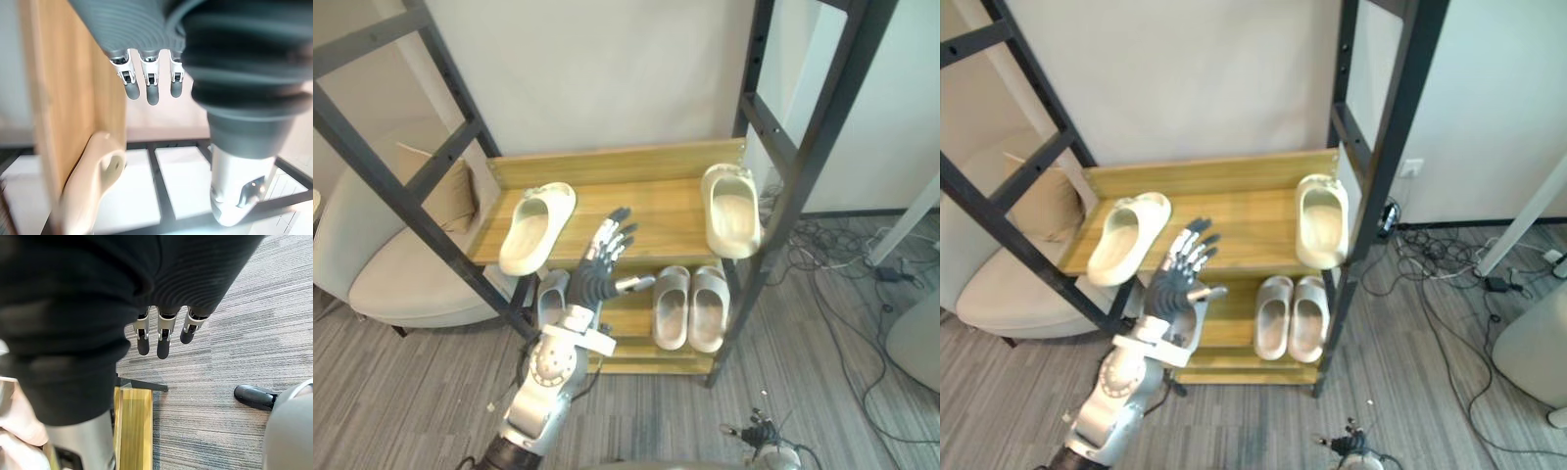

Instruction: Organize the slippers on the shoe rack

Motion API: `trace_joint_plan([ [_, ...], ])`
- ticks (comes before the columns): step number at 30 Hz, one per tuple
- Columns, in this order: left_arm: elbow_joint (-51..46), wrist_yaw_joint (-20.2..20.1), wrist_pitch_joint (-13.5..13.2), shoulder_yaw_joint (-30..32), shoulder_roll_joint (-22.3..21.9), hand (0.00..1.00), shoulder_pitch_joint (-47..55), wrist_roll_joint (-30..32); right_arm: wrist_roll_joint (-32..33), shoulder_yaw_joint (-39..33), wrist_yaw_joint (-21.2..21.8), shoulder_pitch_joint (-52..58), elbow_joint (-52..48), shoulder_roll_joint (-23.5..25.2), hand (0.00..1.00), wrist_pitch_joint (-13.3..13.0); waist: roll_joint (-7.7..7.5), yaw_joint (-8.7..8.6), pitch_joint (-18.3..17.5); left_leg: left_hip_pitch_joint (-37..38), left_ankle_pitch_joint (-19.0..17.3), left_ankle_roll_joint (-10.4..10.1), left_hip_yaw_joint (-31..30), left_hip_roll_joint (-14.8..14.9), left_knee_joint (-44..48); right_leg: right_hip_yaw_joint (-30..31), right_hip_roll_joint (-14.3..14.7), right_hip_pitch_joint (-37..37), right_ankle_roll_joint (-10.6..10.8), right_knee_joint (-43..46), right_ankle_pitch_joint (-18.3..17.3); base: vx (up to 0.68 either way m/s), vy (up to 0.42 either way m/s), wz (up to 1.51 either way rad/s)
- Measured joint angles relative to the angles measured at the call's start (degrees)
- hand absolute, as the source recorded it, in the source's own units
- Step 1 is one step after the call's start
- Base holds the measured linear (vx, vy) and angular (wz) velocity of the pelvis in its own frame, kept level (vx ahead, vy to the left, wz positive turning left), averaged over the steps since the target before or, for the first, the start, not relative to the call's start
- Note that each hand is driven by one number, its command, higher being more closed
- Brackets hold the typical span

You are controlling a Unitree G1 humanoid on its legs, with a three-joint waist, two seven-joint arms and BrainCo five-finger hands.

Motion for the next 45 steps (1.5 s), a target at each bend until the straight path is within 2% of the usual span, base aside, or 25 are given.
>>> trace_joint_plan([
  [5,3.2,1.7,-0.1,6.4,5.0,0.00,-5.3,2.8,0.0,0.0,1.1,0.7,-0.9,-0.1,0.00,0.2,-0.77,0.06,-0.3,0.2,0.0,0.0,0.4,0.0,-0.2,0.4,0.0,0.1,-0.2,-0.5,0.3,-0.01,0.009,-0.04],
  [7,8.7,2.9,-0.1,10.0,8.2,0.00,-8.7,3.1,0.0,0.0,1.7,1.3,-1.9,-0.1,0.00,0.3,-0.88,-0.07,-0.3,0.7,0.0,0.0,0.5,-0.1,-0.4,0.4,0.1,0.6,-0.1,-0.9,0.4,0.00,0.000,0.00],
  [10,12.4,3.5,0.0,12.7,10.3,0.00,-10.8,4.1,0.0,-0.1,1.8,1.5,-1.9,-0.1,0.00,0.6,-1.06,-0.07,-0.3,0.7,0.0,0.0,0.6,-0.1,-0.6,0.5,0.1,0.6,0.0,-1.3,0.5,0.00,0.003,-0.02],
  [14,20.2,5.2,0.7,19.3,17.3,0.00,-13.5,5.2,0.0,-0.3,1.9,1.7,-1.9,-0.1,0.00,0.6,-1.51,0.05,0.0,-0.4,0.0,0.0,1.9,0.1,-0.9,1.9,0.5,-1.2,-0.3,-1.4,0.8,0.02,0.009,-0.14],
  [16,23.2,5.3,1.3,20.5,20.1,0.00,-15.2,5.2,0.0,-0.9,2.1,1.8,-1.9,-0.1,0.00,0.6,-1.88,0.26,0.5,-0.5,0.0,0.0,2.1,0.1,-0.8,2.1,0.6,-1.5,-0.3,-1.4,0.8,0.03,-0.002,-0.09],
  [24,31.9,5.2,2.5,21.0,26.3,0.00,-21.1,6.2,0.1,-2.5,2.2,2.1,-1.9,-0.7,0.00,0.7,-1.93,0.65,0.9,-1.7,0.0,0.0,2.5,0.1,-0.8,3.0,0.6,-3.1,-0.4,-1.4,1.0,0.00,0.002,-0.05],
  [33,36.2,5.1,3.6,21.1,28.3,0.00,-25.4,6.3,0.6,-2.8,2.2,1.4,-2.0,-0.5,0.00,0.7,-1.95,0.98,2.5,-4.0,-0.1,-0.1,4.1,0.3,-0.7,4.7,0.6,-6.9,-0.5,0.2,0.9,-0.01,0.007,-0.10],
  [38,39.1,5.0,4.0,20.7,31.9,0.00,-27.0,7.0,1.7,-2.8,2.2,0.9,-4.1,-0.5,0.00,0.7,-1.87,1.00,3.9,-5.1,-0.1,-0.1,5.5,0.4,-0.6,6.7,0.6,-9.4,-0.7,1.5,0.9,0.01,0.008,-0.18],
  [45,41.2,4.9,4.1,19.6,32.5,0.00,-29.2,8.9,1.8,-2.8,2.1,0.8,-4.4,0.0,0.00,0.7,-1.62,1.21,4.3,-6.7,-0.1,-0.1,6.2,0.5,0.0,7.6,0.4,-11.4,-0.8,2.7,0.8,0.00,0.004,-0.07],
])
